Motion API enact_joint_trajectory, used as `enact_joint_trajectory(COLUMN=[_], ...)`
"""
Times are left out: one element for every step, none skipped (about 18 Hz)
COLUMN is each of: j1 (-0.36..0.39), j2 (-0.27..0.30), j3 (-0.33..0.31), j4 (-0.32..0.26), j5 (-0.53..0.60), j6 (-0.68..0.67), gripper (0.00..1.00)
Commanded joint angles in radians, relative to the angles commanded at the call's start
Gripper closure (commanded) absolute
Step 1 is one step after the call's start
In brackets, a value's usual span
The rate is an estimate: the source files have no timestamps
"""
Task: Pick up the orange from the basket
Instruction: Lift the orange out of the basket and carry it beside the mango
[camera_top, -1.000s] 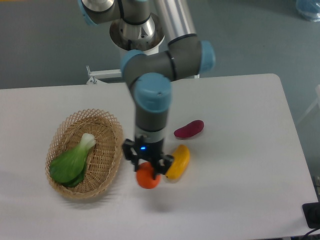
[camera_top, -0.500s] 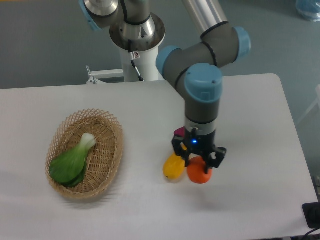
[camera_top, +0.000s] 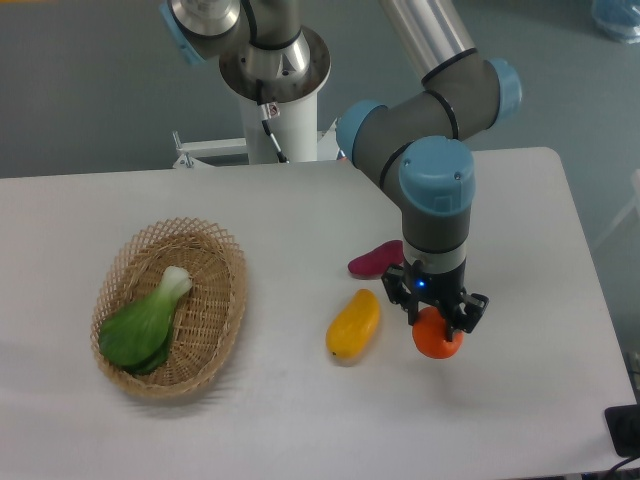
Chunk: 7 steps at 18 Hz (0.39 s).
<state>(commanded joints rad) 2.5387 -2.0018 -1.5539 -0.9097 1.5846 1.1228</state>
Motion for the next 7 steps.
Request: enact_joint_trajectory(j1=[0.002,0.002,0.002,0.002,0.002,0.002,0.002], j2=[0.002,0.002,0.002,0.002,0.000,0.000,0.000], j3=[0.002,0.003,0.002,0.000,0.000,0.000,-0.002], j4=[-0.009,-0.020,-0.020,-0.020,-0.020,-0.020,-0.018], j5=[0.003,0.006,0.006,0.006,0.006,0.008,0.011], j6=[0.012,0.017,0.017,0.017,0.015,0.015,0.015], gripper=[0.46,0.46,0.46,0.46,0.46,0.46,0.46])
